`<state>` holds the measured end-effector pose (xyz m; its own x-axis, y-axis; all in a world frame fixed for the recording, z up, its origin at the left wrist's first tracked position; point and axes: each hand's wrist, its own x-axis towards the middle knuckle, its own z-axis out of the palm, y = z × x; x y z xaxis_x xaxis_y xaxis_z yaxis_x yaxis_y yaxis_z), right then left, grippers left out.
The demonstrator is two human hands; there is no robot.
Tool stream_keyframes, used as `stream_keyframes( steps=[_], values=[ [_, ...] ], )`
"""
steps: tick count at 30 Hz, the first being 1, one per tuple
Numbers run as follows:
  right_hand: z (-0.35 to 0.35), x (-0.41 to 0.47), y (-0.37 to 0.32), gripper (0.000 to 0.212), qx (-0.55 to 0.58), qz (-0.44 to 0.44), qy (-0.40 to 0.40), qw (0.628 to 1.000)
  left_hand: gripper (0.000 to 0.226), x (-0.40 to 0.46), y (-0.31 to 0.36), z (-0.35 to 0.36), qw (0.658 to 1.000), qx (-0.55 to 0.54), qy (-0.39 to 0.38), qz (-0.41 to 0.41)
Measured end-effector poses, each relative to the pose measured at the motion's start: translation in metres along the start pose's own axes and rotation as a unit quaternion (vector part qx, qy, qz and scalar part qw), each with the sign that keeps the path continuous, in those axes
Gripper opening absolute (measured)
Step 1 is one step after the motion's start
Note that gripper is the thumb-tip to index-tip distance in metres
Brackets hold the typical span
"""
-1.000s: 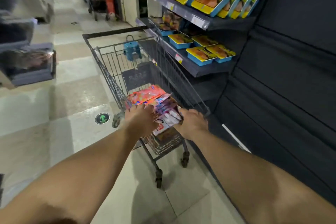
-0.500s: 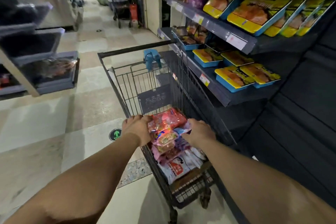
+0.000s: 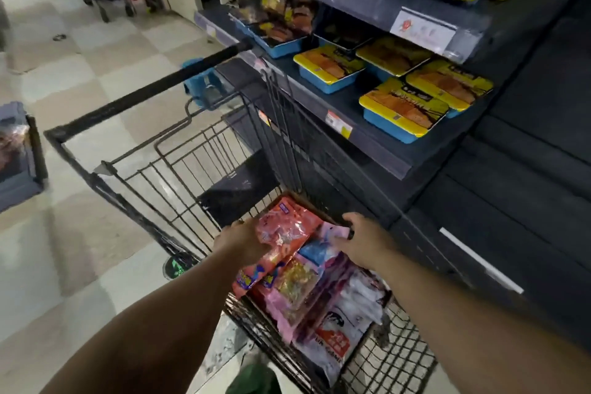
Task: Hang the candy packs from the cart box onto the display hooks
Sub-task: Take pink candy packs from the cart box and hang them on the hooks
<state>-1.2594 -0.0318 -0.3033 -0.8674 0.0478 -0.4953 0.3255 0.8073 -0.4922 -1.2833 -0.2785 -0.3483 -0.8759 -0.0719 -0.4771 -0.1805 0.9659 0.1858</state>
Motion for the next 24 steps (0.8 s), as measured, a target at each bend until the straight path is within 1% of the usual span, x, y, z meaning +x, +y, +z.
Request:
stream_keyframes(
  steps=[4, 7, 9, 11, 13, 15, 17, 18, 20, 21, 22, 24],
  values=[
    [0.031, 0.04, -0.013, 0.056, 0.039, 0.082, 0.024, 0.996, 0.075, 0.087, -0.027, 0.01, 0.995, -0.012, -0.086, 0.039],
    [0.062, 0.064, -0.019, 0.044, 0.055, 0.128, 0.001, 0.99, 0.069, 0.133, -0.04, 0.013, 0.987, -0.031, -0.146, 0.057],
    [0.08, 0.076, -0.023, 0.04, 0.067, 0.159, -0.011, 0.985, 0.077, 0.154, -0.046, 0.018, 0.983, -0.047, -0.169, 0.052],
    [0.097, 0.087, -0.026, 0.046, 0.08, 0.19, -0.024, 0.978, 0.084, 0.174, -0.052, 0.029, 0.976, -0.057, -0.198, 0.074],
    [0.112, 0.098, -0.028, 0.056, 0.113, 0.218, -0.03, 0.969, 0.081, 0.185, -0.054, 0.037, 0.966, -0.072, -0.235, 0.084],
    [0.124, 0.109, -0.029, 0.061, 0.116, 0.232, -0.041, 0.965, 0.082, 0.194, -0.057, 0.048, 0.955, -0.074, -0.271, 0.09],
    [0.134, 0.122, -0.031, 0.062, 0.118, 0.252, -0.037, 0.96, 0.091, 0.201, -0.059, 0.057, 0.958, -0.111, -0.256, 0.066],
    [0.137, 0.128, -0.034, 0.064, 0.132, 0.273, -0.031, 0.952, 0.092, 0.202, -0.06, 0.061, 0.96, -0.125, -0.245, 0.055],
    [0.146, 0.141, -0.034, 0.069, 0.189, 0.311, 0.008, 0.931, 0.086, 0.204, -0.06, 0.071, 0.966, -0.097, -0.236, 0.049],
    [0.15, 0.145, -0.035, 0.072, 0.203, 0.328, 0.02, 0.922, 0.088, 0.203, -0.059, 0.074, 0.969, -0.06, -0.235, 0.046],
    [0.155, 0.15, -0.035, 0.074, 0.215, 0.336, 0.025, 0.916, 0.091, 0.204, -0.059, 0.077, 0.971, -0.043, -0.232, 0.033],
    [0.161, 0.155, -0.036, 0.073, 0.236, 0.358, 0.025, 0.903, 0.089, 0.204, -0.06, 0.078, 0.968, -0.04, -0.249, 0.018]
  ],
)
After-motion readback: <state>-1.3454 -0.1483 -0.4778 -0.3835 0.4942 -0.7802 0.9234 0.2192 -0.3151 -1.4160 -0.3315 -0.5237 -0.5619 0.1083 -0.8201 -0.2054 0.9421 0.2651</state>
